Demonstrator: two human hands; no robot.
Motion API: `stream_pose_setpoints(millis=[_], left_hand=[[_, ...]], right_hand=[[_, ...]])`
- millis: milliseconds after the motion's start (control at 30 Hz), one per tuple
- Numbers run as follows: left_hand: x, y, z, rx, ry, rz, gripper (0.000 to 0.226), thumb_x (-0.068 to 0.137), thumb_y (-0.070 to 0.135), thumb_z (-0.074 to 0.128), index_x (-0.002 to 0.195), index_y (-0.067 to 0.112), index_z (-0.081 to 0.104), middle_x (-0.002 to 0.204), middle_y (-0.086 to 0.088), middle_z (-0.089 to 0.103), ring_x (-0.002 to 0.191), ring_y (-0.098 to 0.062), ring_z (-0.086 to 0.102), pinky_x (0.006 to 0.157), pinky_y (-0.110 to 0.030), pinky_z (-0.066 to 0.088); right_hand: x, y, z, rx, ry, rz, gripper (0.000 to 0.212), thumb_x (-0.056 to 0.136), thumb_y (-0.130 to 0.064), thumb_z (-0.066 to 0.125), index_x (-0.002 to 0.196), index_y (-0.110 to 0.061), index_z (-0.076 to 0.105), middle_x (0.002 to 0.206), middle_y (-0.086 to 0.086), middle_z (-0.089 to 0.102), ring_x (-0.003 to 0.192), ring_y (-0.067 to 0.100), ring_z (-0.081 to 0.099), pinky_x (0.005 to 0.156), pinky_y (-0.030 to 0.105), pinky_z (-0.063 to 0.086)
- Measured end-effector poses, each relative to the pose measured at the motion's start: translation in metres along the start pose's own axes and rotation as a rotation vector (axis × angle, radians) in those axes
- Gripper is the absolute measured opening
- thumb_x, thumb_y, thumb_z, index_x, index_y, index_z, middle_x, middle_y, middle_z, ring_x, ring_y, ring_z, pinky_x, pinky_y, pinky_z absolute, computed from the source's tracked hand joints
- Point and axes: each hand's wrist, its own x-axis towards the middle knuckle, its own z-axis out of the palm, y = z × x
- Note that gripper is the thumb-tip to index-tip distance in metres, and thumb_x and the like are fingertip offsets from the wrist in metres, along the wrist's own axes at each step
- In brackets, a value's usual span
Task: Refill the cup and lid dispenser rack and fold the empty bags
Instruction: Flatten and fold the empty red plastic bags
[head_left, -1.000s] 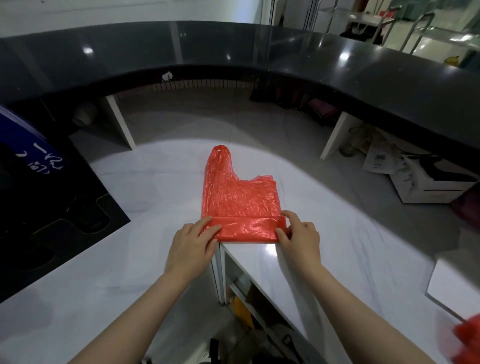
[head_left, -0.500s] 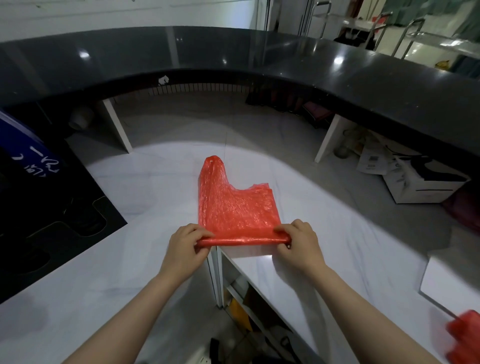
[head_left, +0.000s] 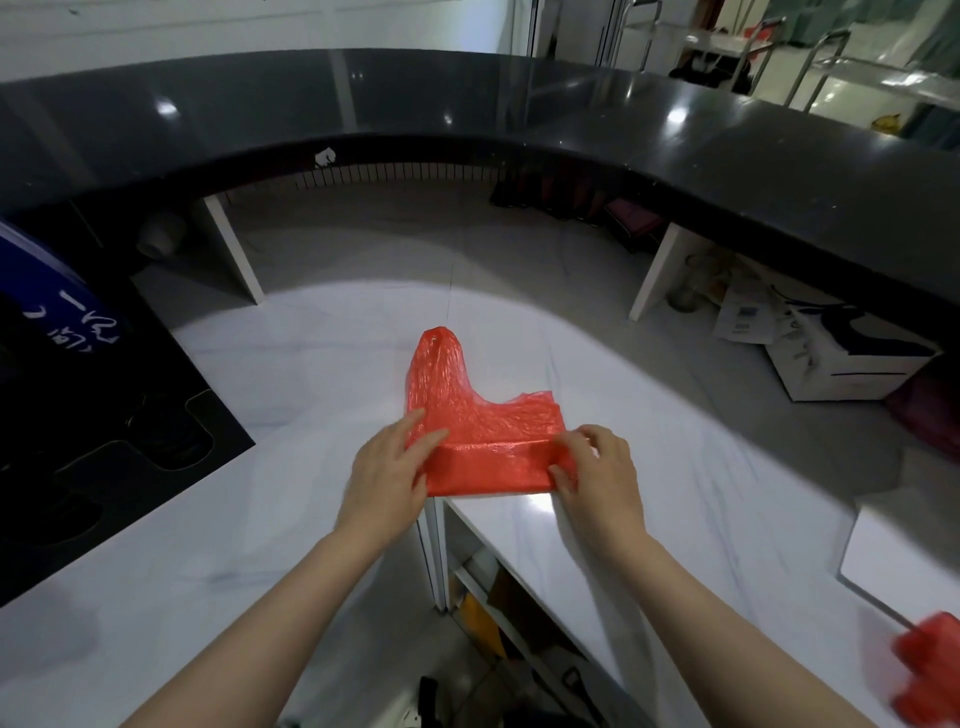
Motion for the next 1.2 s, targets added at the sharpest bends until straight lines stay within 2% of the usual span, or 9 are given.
stream_pose_setpoints(millis=[200, 333, 400, 500, 667, 867, 1033, 1133, 1200], left_hand=[[-0.005, -0.011, 0.001, 0.088, -0.358, 0.084, 0.066, 0.092, 0.057, 0.045, 0.150, 0.033, 0.025, 0.157, 0.011, 0.020, 0.146, -0.011, 0.016, 0.118, -0.036, 0.003], [-0.012, -0.017, -0.004, -0.006, -0.316, 0.137, 0.064, 0.086, 0.044, 0.064, 0.142, 0.026, 0.039, 0.151, 0.006, 0.037, 0.137, -0.015, 0.036, 0.115, -0.033, 0.022], [-0.013, -0.016, -0.007, -0.135, -0.229, 0.100, 0.037, 0.084, 0.028, 0.069, 0.118, 0.030, 0.054, 0.130, 0.006, 0.055, 0.111, -0.009, 0.055, 0.092, -0.021, 0.043], [-0.012, -0.009, -0.011, -0.294, -0.088, -0.075, 0.028, 0.086, 0.021, 0.069, 0.088, 0.040, 0.048, 0.091, 0.018, 0.055, 0.077, 0.004, 0.055, 0.062, -0.008, 0.039], [-0.002, -0.001, -0.005, -0.467, 0.034, -0.399, 0.038, 0.091, 0.027, 0.063, 0.123, 0.026, 0.042, 0.083, 0.019, 0.056, 0.070, 0.004, 0.056, 0.052, -0.006, 0.039], [0.002, 0.000, 0.005, -0.204, 0.036, -0.305, 0.040, 0.094, 0.027, 0.057, 0.133, 0.024, 0.048, 0.133, 0.001, 0.047, 0.101, -0.017, 0.059, 0.078, -0.024, 0.045], [0.003, 0.002, 0.008, 0.102, -0.032, 0.194, 0.047, 0.073, -0.003, 0.073, 0.118, 0.011, 0.067, 0.133, -0.019, 0.056, 0.111, -0.039, 0.061, 0.093, -0.051, 0.049], [0.000, -0.003, 0.010, -0.033, -0.251, 0.139, 0.043, 0.100, 0.030, 0.046, 0.142, 0.022, 0.045, 0.150, 0.000, 0.039, 0.139, -0.020, 0.036, 0.116, -0.031, 0.018], [-0.002, -0.010, 0.011, 0.007, -0.333, 0.133, 0.063, 0.093, 0.060, 0.029, 0.148, 0.029, 0.030, 0.156, 0.010, 0.023, 0.145, -0.011, 0.018, 0.115, -0.021, 0.001]], right_hand=[[-0.009, 0.006, -0.002, -0.093, -0.099, -0.118, 0.056, 0.071, -0.054, 0.058, 0.124, -0.037, 0.052, 0.122, -0.021, 0.053, 0.113, 0.004, 0.042, 0.100, 0.027, 0.034], [-0.007, 0.002, -0.006, -0.049, -0.067, -0.105, 0.039, 0.070, -0.026, 0.049, 0.106, -0.040, 0.051, 0.097, -0.029, 0.050, 0.093, 0.001, 0.040, 0.089, 0.020, 0.030], [-0.003, 0.004, -0.007, -0.015, -0.074, -0.085, 0.028, 0.073, -0.023, 0.048, 0.096, -0.037, 0.058, 0.087, -0.028, 0.052, 0.088, 0.004, 0.045, 0.080, 0.018, 0.032], [0.006, 0.007, -0.006, 0.150, -0.108, 0.048, 0.017, 0.086, -0.024, 0.057, 0.101, -0.025, 0.063, 0.084, -0.010, 0.062, 0.084, 0.016, 0.056, 0.073, 0.029, 0.043], [0.010, 0.002, -0.001, 0.220, -0.094, 0.219, 0.020, 0.092, -0.033, 0.057, 0.108, -0.021, 0.057, 0.088, -0.001, 0.065, 0.085, 0.020, 0.060, 0.078, 0.035, 0.047], [0.016, -0.005, 0.003, -0.033, -0.105, 0.200, 0.020, 0.096, -0.035, 0.047, 0.109, -0.022, 0.053, 0.087, 0.005, 0.066, 0.085, 0.028, 0.060, 0.081, 0.036, 0.040], [0.024, -0.012, 0.003, -0.249, -0.146, 0.175, 0.022, 0.096, -0.035, 0.042, 0.113, -0.025, 0.052, 0.097, 0.000, 0.063, 0.096, 0.025, 0.057, 0.079, 0.036, 0.032], [0.016, -0.009, 0.004, -0.200, -0.092, 0.050, 0.034, 0.093, -0.030, 0.050, 0.127, -0.025, 0.053, 0.128, 0.002, 0.051, 0.116, 0.025, 0.046, 0.090, 0.040, 0.040], [0.007, 0.001, 0.003, -0.104, -0.082, -0.150, 0.037, 0.088, -0.034, 0.059, 0.124, -0.026, 0.059, 0.130, -0.002, 0.054, 0.120, 0.022, 0.047, 0.098, 0.039, 0.040]])
